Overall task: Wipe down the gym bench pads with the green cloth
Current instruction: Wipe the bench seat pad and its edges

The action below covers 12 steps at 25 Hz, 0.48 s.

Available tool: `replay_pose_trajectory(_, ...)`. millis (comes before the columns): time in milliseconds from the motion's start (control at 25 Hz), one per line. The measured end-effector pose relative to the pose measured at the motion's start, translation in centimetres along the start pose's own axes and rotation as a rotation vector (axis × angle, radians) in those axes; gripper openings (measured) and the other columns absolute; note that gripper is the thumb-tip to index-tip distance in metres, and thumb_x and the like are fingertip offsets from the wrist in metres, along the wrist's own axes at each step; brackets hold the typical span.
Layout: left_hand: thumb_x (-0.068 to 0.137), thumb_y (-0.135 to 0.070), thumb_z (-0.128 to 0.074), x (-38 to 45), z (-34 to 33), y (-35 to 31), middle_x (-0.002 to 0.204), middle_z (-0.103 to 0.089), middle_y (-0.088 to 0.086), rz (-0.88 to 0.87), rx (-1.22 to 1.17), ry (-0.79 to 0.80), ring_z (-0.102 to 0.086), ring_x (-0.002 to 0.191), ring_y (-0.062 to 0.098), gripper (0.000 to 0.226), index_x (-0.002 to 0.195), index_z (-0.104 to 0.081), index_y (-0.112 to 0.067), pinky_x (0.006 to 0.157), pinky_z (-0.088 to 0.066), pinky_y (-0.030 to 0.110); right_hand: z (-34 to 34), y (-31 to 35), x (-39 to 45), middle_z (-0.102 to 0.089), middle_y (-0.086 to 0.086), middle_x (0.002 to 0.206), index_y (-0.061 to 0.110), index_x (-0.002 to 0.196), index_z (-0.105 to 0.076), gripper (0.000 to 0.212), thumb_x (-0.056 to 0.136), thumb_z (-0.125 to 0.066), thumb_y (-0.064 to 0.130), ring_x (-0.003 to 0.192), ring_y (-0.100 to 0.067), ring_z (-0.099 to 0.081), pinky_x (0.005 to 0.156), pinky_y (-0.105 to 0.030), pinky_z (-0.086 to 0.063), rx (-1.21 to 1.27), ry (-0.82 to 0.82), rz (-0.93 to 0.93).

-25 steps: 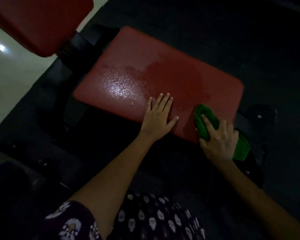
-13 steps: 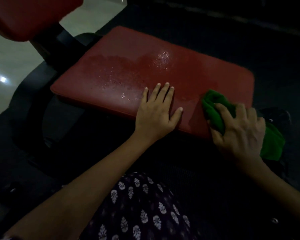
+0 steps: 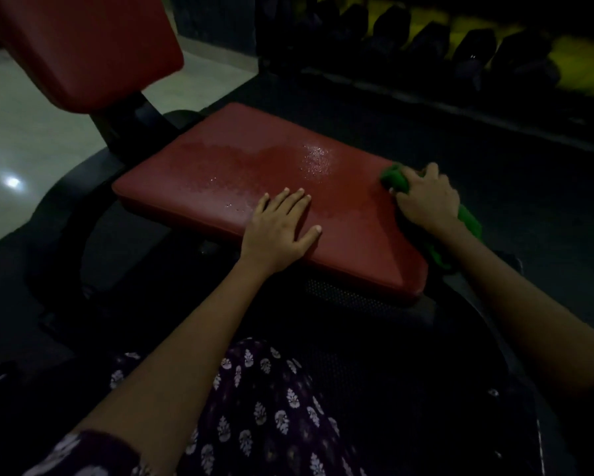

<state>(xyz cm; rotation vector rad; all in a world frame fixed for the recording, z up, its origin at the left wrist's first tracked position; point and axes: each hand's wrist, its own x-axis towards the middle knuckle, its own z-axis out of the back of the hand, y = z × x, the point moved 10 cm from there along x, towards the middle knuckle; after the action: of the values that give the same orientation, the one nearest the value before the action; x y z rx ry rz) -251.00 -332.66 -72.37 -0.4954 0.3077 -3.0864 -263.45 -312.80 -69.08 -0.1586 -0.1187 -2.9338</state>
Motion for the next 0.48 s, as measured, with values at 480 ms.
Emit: replay_pose_trajectory(480,0.078,-0.064,-0.005,0.2,-0.4,-0.1,0.152,-0.031,0.0,-0.01,0.102,0.072,-0.024,0.142,0.019,0.087,0.145,-0.033,-0.016,0.114,-0.012,0.04,0.1,1.4,-1.5,-0.04,-0.01,0.131,0.031,0.141,-0.037,0.05,0.093,-0.044,0.046,0.112,-0.033,-0.048,0.084,-0.041,-0.043,-0.028,-0.013,0.3)
